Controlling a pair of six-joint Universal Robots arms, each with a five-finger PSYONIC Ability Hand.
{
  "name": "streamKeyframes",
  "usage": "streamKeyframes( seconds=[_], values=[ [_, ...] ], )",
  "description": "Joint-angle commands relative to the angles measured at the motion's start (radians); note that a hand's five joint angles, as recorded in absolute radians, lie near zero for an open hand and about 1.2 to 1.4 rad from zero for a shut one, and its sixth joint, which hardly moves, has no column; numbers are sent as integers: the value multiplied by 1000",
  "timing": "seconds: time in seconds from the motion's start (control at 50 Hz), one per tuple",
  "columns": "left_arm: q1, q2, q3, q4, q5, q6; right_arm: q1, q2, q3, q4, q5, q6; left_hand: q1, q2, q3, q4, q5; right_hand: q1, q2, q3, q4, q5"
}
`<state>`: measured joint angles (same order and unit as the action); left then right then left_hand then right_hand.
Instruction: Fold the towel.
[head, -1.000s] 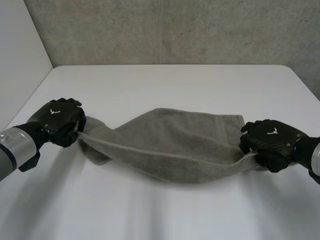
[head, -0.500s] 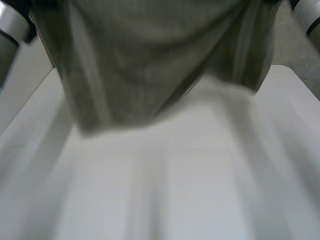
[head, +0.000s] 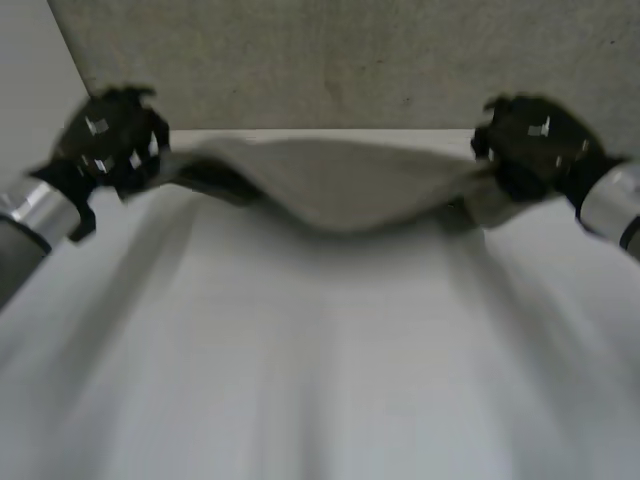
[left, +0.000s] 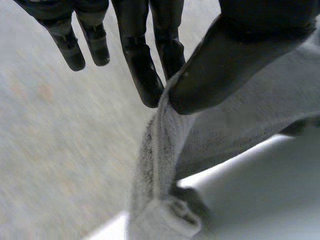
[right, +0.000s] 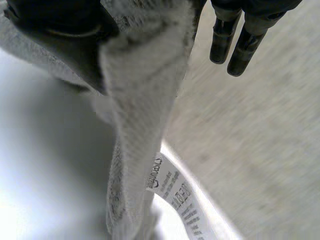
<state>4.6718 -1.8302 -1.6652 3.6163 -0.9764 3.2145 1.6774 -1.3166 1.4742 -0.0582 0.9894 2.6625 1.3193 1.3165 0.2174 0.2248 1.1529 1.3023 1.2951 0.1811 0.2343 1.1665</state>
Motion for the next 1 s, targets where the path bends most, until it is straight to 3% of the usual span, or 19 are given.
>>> streamKeyframes(
  seconds=[0.02, 0.14, 0.46, 0.5, 0.52, 0.56, 0.6, 0.8, 1.0],
  values=[
    [-27, -43, -165, -22, 50, 74, -39, 36, 178, -3, -37, -92, 77, 80, -43, -50, 69, 94, 101, -7, -60, 55],
    [-61, -29, -231, -91, 56, 79, -74, 37, 242, 9, -29, -145, 77, 80, -43, -50, 69, 94, 101, -7, -60, 55],
    [-27, -49, -229, -76, 51, 81, -77, -36, 296, 9, -12, -13, 77, 80, -43, -50, 69, 74, 82, -7, -60, 36],
    [-28, -70, -226, -73, 51, 82, -73, -32, 308, 6, -6, 5, 77, 80, -43, -50, 69, -217, -210, -7, -60, -256],
    [-30, -86, -222, -73, 50, 87, -73, -32, 308, 6, -6, 5, 77, 80, -43, -50, 69, -219, -212, -7, -60, -258],
    [-30, -95, -219, -73, 48, 99, -73, -27, 316, 2, 9, 7, 77, 80, -43, -50, 69, -538, -530, -7, -60, -576],
    [-30, -103, -217, -73, 44, 116, -73, -27, 317, 0, 21, 7, 77, 80, -43, -50, 69, -676, -668, -7, -60, -714],
    [-45, -107, -245, -84, 41, 177, -81, 0, 351, -29, 49, 20, 48, 51, -43, -50, 40, -786, -779, -7, -60, -824],
    [-35, -97, -252, -84, -47, 180, -90, 3, 435, -137, 66, 53, 48, 51, -43, -50, 40, -683, -676, -7, -60, -722]
  ],
)
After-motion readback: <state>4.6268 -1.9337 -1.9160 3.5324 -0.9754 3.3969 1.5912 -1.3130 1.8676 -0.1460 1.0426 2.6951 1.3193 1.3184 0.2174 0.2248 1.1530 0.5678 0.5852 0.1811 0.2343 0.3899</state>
